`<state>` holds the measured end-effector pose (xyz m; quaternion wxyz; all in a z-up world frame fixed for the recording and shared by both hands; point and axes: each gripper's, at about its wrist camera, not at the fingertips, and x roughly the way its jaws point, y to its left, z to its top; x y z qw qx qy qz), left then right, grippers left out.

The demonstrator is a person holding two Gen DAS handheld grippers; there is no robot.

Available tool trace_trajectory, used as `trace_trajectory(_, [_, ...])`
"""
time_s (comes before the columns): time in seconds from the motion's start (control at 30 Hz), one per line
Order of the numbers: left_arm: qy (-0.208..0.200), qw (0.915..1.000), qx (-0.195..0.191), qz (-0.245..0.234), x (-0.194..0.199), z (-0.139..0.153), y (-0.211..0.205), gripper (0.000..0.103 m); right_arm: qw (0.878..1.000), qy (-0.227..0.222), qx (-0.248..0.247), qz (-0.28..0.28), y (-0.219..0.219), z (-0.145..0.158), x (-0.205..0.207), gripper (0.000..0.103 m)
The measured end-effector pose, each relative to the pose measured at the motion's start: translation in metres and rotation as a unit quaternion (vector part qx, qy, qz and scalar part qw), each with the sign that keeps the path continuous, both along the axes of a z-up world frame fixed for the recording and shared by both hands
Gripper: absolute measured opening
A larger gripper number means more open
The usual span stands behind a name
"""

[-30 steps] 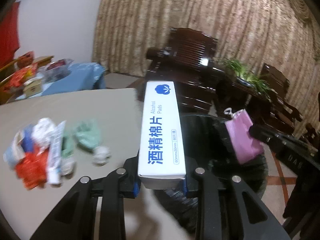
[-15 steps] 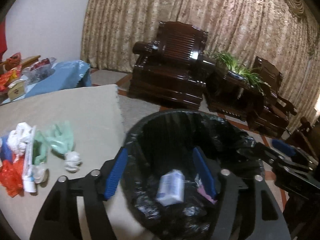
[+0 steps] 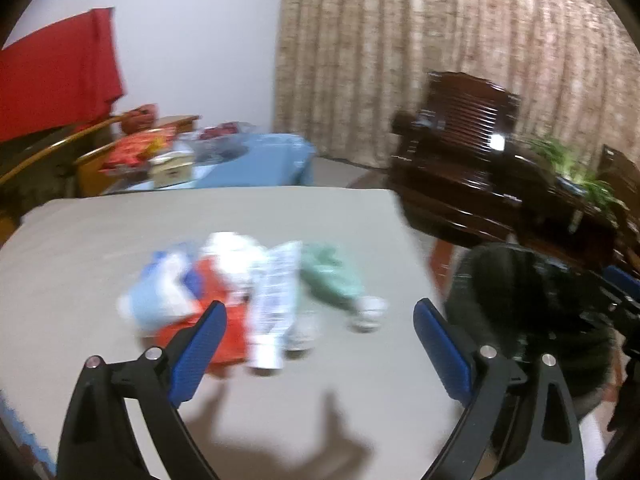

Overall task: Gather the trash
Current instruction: 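Return the left tool to the pile and grasp the blue-white paper cup, then grasp the mint-green gloves with the right tool while the left tool carries the cup to the bin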

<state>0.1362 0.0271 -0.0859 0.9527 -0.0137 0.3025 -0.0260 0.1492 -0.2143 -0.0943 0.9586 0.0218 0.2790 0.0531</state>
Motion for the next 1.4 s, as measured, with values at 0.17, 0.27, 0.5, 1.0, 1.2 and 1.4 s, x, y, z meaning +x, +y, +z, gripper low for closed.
trace_trajectory(0.17, [0.007, 0.9976, 0.004, 0.069, 0.000, -0.007, 0.059, 0.093, 0.999, -0.002, -0.001, 0.050, 0.046, 0.000, 0.013, 0.097])
trace_trajectory(0.27, [0.016, 0.9949, -0.004, 0.100, 0.004, -0.015, 0.090, 0.093, 0.997, -0.001, -0.001, 0.072, 0.069, -0.004, 0.023, 0.097])
trace_trajectory(0.5, [0.033, 0.9920, -0.018, 0.120, 0.021, -0.034, 0.122, 0.093, 0.994, 0.004, -0.021, 0.105, 0.112, -0.015, 0.048, 0.097])
trace_trajectory(1.0, [0.062, 0.9899, -0.063, 0.110, 0.055, -0.064, 0.132, 0.094, 0.992, 0.031, -0.041, 0.113, 0.129, -0.045, 0.095, 0.097])
trace_trajectory(1.2, [0.054, 0.9900, -0.069, 0.110, 0.056, -0.065, 0.134, 0.085, 0.992, 0.051, -0.052, 0.099, 0.133, -0.060, 0.119, 0.097])
trace_trajectory(1.4, [0.045, 0.9915, -0.066, 0.102, 0.055, -0.065, 0.132, 0.079, 0.991, 0.082, -0.058, 0.083, 0.137, -0.081, 0.139, 0.097])
